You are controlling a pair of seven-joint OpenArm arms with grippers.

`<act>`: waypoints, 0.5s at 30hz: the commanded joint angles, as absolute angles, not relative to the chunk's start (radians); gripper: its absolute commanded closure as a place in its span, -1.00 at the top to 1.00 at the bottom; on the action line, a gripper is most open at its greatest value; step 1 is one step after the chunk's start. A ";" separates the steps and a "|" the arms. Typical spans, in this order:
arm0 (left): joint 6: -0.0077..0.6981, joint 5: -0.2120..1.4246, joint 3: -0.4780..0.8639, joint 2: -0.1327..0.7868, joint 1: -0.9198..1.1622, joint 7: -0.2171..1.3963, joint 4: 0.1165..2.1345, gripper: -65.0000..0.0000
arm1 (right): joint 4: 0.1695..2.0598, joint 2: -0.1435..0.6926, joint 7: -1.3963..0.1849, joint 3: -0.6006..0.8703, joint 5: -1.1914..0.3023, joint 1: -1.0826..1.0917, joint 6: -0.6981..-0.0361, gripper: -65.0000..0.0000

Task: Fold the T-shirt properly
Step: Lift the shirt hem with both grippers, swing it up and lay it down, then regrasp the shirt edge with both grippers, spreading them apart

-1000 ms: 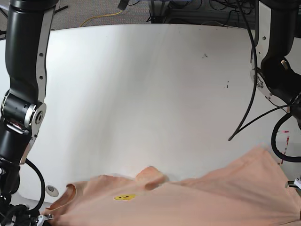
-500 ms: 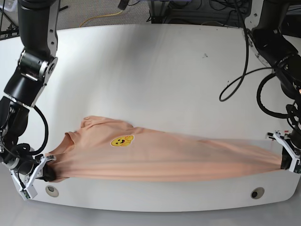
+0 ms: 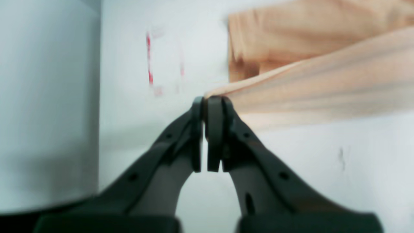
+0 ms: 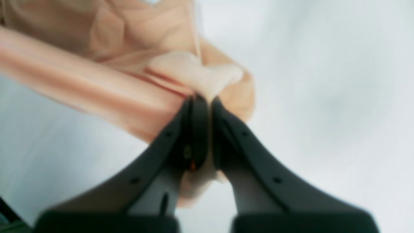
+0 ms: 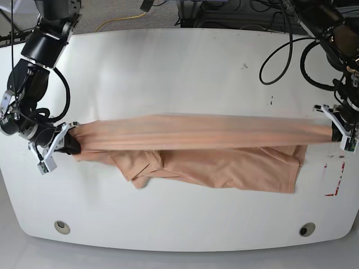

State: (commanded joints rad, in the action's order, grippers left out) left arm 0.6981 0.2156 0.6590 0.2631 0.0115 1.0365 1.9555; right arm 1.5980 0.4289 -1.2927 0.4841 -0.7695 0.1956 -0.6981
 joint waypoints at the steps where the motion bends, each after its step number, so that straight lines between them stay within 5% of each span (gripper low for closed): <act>1: 0.698 0.216 0.661 0.263 0.038 1.036 1.956 -1.00 | 1.603 0.429 -1.293 0.484 -0.783 0.171 -0.698 -1.00; 15: 0.698 0.211 0.723 0.222 0.226 1.036 1.954 -1.00 | 1.658 0.429 -1.288 0.506 -0.811 -0.085 -0.698 -1.00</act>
State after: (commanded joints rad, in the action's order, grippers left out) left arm 0.6981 0.2110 0.7234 0.2217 0.2263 1.0365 1.9540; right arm 1.6579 0.4289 -1.2881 0.5056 -0.8109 -0.0852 -0.6981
